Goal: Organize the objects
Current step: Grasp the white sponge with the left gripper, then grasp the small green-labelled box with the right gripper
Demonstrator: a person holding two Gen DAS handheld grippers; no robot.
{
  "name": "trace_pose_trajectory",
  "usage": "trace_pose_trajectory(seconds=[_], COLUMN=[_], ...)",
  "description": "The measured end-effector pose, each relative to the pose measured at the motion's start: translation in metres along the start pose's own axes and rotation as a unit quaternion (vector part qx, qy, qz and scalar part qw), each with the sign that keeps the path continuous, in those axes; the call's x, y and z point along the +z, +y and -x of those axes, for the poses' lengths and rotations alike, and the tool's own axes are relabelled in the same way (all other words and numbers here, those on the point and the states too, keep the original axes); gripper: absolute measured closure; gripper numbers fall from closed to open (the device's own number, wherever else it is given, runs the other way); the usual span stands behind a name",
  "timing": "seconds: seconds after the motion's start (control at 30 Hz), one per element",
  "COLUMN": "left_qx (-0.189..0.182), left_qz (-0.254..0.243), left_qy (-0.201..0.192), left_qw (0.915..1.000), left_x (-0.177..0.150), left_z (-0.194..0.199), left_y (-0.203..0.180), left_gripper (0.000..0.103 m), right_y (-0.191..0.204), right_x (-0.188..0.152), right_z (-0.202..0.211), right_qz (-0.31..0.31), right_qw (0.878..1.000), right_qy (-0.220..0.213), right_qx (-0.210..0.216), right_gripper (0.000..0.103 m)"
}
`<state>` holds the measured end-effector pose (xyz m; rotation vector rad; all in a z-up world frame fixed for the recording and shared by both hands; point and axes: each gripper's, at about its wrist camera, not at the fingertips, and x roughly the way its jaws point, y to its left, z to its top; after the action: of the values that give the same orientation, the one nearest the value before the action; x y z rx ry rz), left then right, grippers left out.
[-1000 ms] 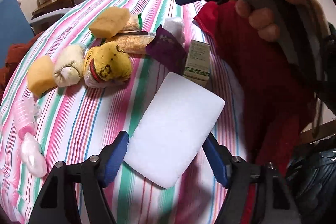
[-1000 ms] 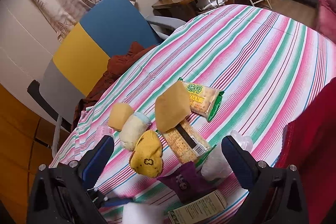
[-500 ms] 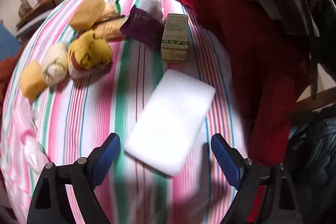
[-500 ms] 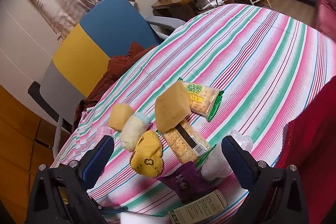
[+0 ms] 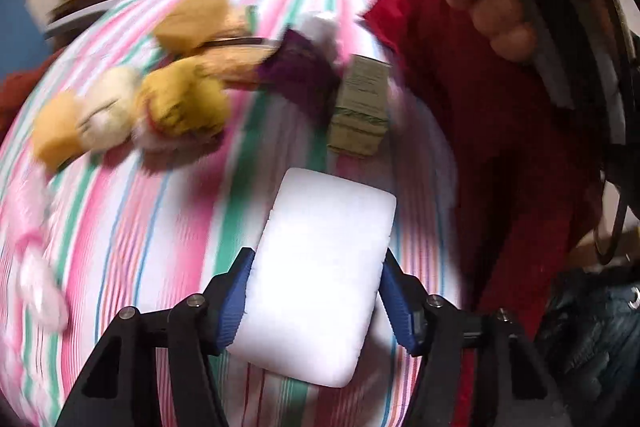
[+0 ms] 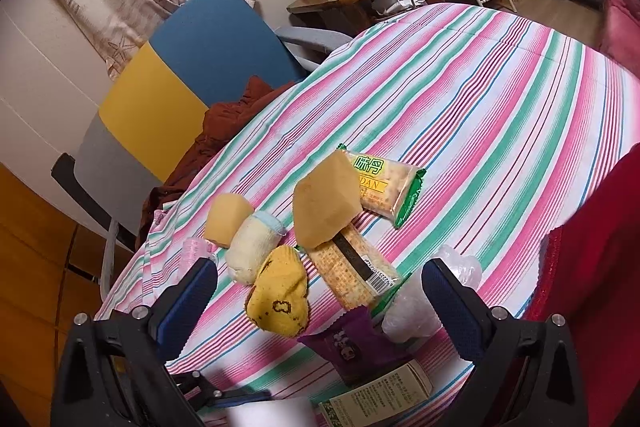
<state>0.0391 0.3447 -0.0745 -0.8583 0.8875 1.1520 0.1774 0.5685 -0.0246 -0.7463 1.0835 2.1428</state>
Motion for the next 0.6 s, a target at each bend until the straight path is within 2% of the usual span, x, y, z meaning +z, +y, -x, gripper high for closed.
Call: trace_pose_trajectory(seconds=[0.03, 0.1, 0.27, 0.33, 0.43, 0.57, 0.6], left_qx=[0.017, 0.036, 0.053, 0.064, 0.061, 0.067, 0.068], left_qz=[0.014, 0.058, 0.129, 0.150, 0.171, 0.196, 0.201], left_qy=[-0.001, -0.033, -0.096, -0.111, -0.136, -0.164, -0.169], left_qw=[0.9998, 0.9972, 0.9856, 0.9804, 0.9739, 0.9645, 0.9627], left_x=[-0.004, -0.017, -0.030, -0.035, -0.046, -0.059, -0.059], left_z=[0.002, 0.017, 0.040, 0.044, 0.058, 0.070, 0.067], left_y=[0.001, 0.001, -0.016, -0.029, -0.038, -0.044, -0.041], left_gripper=[0.042, 0.042, 0.041, 0.041, 0.041, 0.041, 0.041], right_y=[0.000, 0.000, 0.012, 0.025, 0.039, 0.035, 0.032], right_x=[0.000, 0.000, -0.003, -0.009, -0.024, -0.036, -0.037], right_z=[-0.001, -0.005, -0.020, -0.022, -0.026, -0.037, -0.040], right_qz=[0.001, 0.001, 0.045, 0.101, 0.183, 0.230, 0.232], right_qw=[1.000, 1.000, 0.991, 0.979, 0.955, 0.926, 0.924], right_qy=[0.003, 0.020, 0.130, 0.173, 0.222, 0.278, 0.285], right_qx=[-0.001, -0.002, -0.002, -0.021, -0.068, -0.107, -0.109], right_gripper=[0.000, 0.000, 0.000, 0.000, 0.000, 0.000, 0.000])
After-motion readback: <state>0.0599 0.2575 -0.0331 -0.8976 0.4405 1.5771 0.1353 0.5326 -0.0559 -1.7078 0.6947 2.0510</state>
